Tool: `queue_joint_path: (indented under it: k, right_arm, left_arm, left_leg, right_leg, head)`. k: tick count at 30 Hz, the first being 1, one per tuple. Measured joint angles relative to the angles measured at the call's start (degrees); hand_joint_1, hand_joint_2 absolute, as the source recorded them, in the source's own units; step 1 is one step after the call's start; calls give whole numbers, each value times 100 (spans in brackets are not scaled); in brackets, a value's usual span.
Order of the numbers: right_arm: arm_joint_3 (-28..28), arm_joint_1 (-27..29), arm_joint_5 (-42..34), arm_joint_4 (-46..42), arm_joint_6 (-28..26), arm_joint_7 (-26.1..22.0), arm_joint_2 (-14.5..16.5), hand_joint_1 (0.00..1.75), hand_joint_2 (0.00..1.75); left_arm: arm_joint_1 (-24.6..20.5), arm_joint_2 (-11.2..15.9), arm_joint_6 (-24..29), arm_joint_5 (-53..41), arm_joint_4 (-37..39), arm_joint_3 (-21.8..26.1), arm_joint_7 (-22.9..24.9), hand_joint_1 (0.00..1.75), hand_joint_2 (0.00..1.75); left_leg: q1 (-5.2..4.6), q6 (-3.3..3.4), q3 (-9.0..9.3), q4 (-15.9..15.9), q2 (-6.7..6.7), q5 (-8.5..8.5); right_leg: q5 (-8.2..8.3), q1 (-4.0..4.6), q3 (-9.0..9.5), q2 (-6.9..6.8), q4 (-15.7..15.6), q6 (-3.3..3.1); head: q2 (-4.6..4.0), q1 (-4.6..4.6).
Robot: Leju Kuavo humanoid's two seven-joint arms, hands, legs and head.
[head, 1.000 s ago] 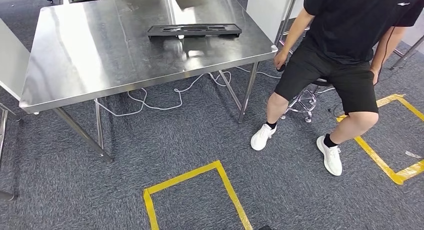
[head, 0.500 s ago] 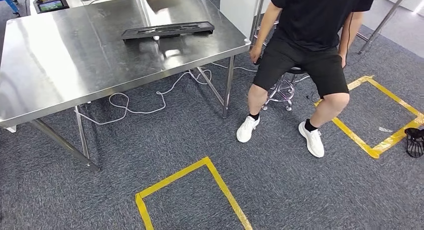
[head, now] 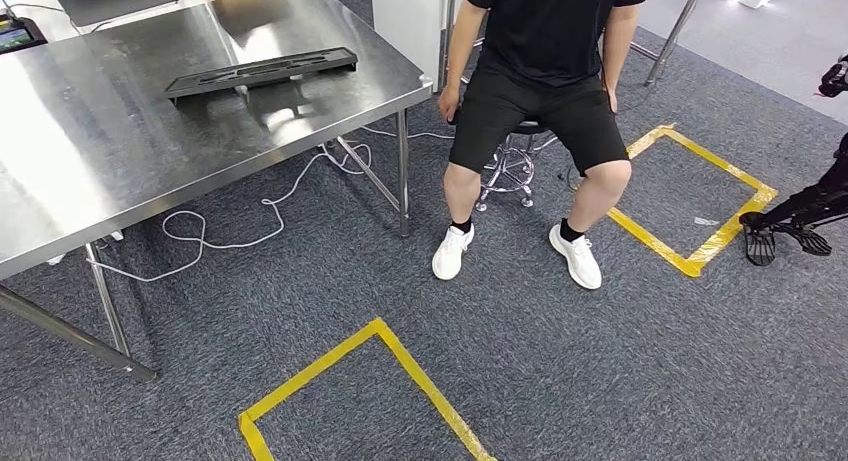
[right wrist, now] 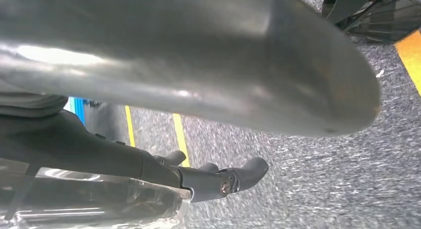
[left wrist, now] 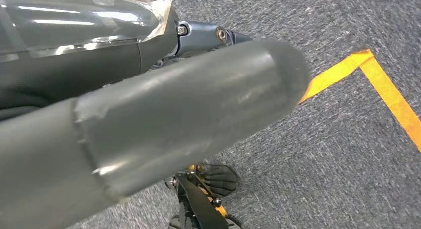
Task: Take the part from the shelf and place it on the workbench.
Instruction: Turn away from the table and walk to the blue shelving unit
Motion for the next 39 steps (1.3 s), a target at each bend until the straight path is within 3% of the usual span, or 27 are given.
queue_joint_path:
  k: [1, 3, 5, 7, 9, 10, 11, 12, 14, 16, 17, 18, 20, 22, 24, 25, 26, 29, 31, 33, 34, 36, 37, 39]
  right_arm:
    - [0, -2, 1, 1, -3, 0, 3, 0, 0]
    - [-1, 19, 2, 7, -9, 0, 1, 0, 0]
    - [-3, 31, 2, 13, -13, 0, 1, 0, 0]
    - [-4, 17, 1, 14, -14, 0, 4, 0, 0]
    - [-4, 11, 1, 14, -14, -1, 3, 0, 0]
    - [-4, 17, 3, 15, -14, -1, 3, 0, 0]
    - [-4, 23, 12, 15, -15, -4, 1, 0, 0]
    - [-4, 26, 27, 15, -17, -16, -1, 0, 0]
    - [-4, 4, 74, 15, -22, -74, 3, 0, 0]
    - [-4, -23, 125, 15, -27, -140, 11, 0, 0]
    - [-3, -28, 154, 17, -30, -157, 8, 0, 0]
    - [-3, -29, 193, 19, -33, -155, 9, 0, 0]
    - [-1, -30, 280, 24, -37, -103, 6, 0, 0]
    - [5, -36, 358, 25, -37, -33, 6, 0, 0]
    - [21, -38, 403, 27, -30, 3, 9, 0, 0]
    - [30, -35, 420, 30, -23, 11, 8, 0, 0]
    - [39, -32, 445, 33, -15, 15, 4, 0, 0]
    - [93, -39, 562, 38, 9, 38, -4, 0, 0]
    - [133, -42, 601, 38, 16, 66, -14, 0, 0]
    - [148, -24, 614, 40, 16, 80, -37, 0, 0]
    - [150, -12, 617, 42, 15, 81, -48, 0, 0]
    - [161, -7, 631, 45, 16, 90, -60, 0, 0]
    - [167, -13, 640, 45, 18, 95, -59, 0, 0]
    - [178, -24, 661, 45, 25, 101, -59, 0, 0]
  left_arm:
    - [-1, 1, 0, 0, -1, 0, -2, 0, 0]
    - [-8, -7, 0, 0, -2, -3, -4, 0, 0]
    - [-13, -14, 0, 0, -4, -9, -9, 0, 0]
    - [-4, -12, 0, 0, -4, -11, -14, 0, 0]
    - [3, -10, -1, 0, -4, -11, -14, 0, 0]
    - [3, -11, -3, -1, -4, -13, -14, 0, 0]
    - [1, -14, -5, -3, -4, -16, -10, 0, 0]
    - [-3, -16, -8, -9, -4, -19, -4, 0, 0]
    - [-8, -13, -4, -25, -5, -24, 11, 0, 0]
    - [-18, -7, 3, -40, -7, -24, 36, 0, 0]
    - [-26, -10, 4, -49, -7, -25, 63, 0, 0]
    - [-36, -15, 4, -62, -7, -27, 99, 0, 0]
    - [-43, -24, 3, -95, -6, -33, 171, 0, 0]
    - [-27, -29, 15, -118, -5, -39, 219, 0, 0]
    - [-4, -35, 51, -121, -4, -42, 251, 0, 0]
    - [1, -36, 78, -121, -4, -42, 263, 0, 0]
    - [2, -37, 101, -120, -4, -42, 273, 0, 0]
    - [-1, -41, 132, -149, -4, -45, 290, 0, 0]
    - [-4, -51, 145, -201, -3, -55, 291, 0, 0]
    - [-13, -66, 169, -247, -3, -70, 293, 0, 0]
    - [-20, -74, 181, -266, -4, -76, 298, 0, 0]
    - [-22, -87, 201, -288, -5, -81, 320, 0, 0]
    - [-18, -89, 209, -293, -6, -81, 333, 0, 0]
    - [-7, -87, 217, -293, -5, -80, 351, 0, 0]
  left_leg:
    - [-17, 21, 8, -42, -4, -15]
    - [-33, 93, 8, -91, 125, 36]
    - [-19, 180, 16, -168, 262, 103]
    - [-19, 221, 6, -201, 414, 131]
    - [-26, 224, -10, -200, 573, 133]
    - [-25, 220, -12, -199, 646, 133]
    - [-20, 212, -9, -198, 713, 132]
    - [-13, 193, 1, -198, 779, 129]
    - [-26, 121, 35, -195, 895, 110]
    - [-52, 33, 80, -201, 1001, 85]
    - [-51, -8, 106, -214, 1061, 79]
    - [-36, -48, 124, -216, 1080, 65]
    - [2, -97, 76, -41, 866, -114]
    - [17, -95, -189, 577, 505, -523]
    - [15, -84, -525, 1279, 362, -818]
    - [16, -81, -606, 1419, 345, -810]
    - [20, -77, -592, 1353, 336, -689]
    - [56, -63, -177, 384, 145, -110]
    - [44, -41, -61, 80, 33, -13]
    - [-2, 33, -66, 36, 114, 7]
    - [-16, 90, -62, 5, 174, 37]
    - [-13, 196, -58, -66, 316, 92]
    - [-22, 223, -58, -79, 388, 103]
    - [-39, 236, -74, -83, 545, 107]
  right_leg:
    - [11, 2, -42, 55, 10, 37]
    - [38, -8, -126, 110, 19, 113]
    - [-94, 1, -284, -103, 256, 135]
    - [-420, -12, -615, -382, 922, 113]
    - [-650, -53, -902, -461, 1557, 149]
    - [-643, -76, -897, -480, 1605, 198]
    - [-552, -100, -768, -511, 1410, 260]
    - [-405, -124, -526, -591, 1003, 324]
    - [-150, -123, -79, -882, 193, 378]
    - [-64, -79, 34, -1013, -84, 331]
    - [-50, -51, 11, -948, -81, 297]
    - [-33, -83, 14, -875, -90, 248]
    - [11, -141, 40, -741, -114, 145]
    - [50, -154, 34, -613, -122, 52]
    - [63, -113, 13, -459, -113, 12]
    - [63, -99, 9, -375, -103, 12]
    - [62, -92, 8, -288, -87, 13]
    - [35, -76, -24, -42, 11, 51]
    - [19, -46, -94, 71, 69, 114]
    - [38, -33, -177, 159, 68, 202]
    - [30, -39, -215, 119, 96, 237]
    - [-162, -46, -402, -141, 449, 245]
    - [-331, -53, -567, -306, 782, 230]
    - [-642, -63, -921, -448, 1520, 240]
  head:
    - [0, 1]
    - [0, -1]
    - [0, 19]
    - [0, 48]
    - [0, 55]
    - [0, 55]
    - [0, 56]
    - [0, 57]
    - [0, 66]
    - [0, 60]
    - [0, 52]
    - [0, 44]
    - [0, 17]
    - [0, -13]
    - [0, -18]
    - [0, -18]
    - [0, -18]
    - [0, -18]
    - [0, -11]
    - [0, -4]
    - [0, -4]
    - [0, 21]
    - [0, 34]
    - [0, 52]
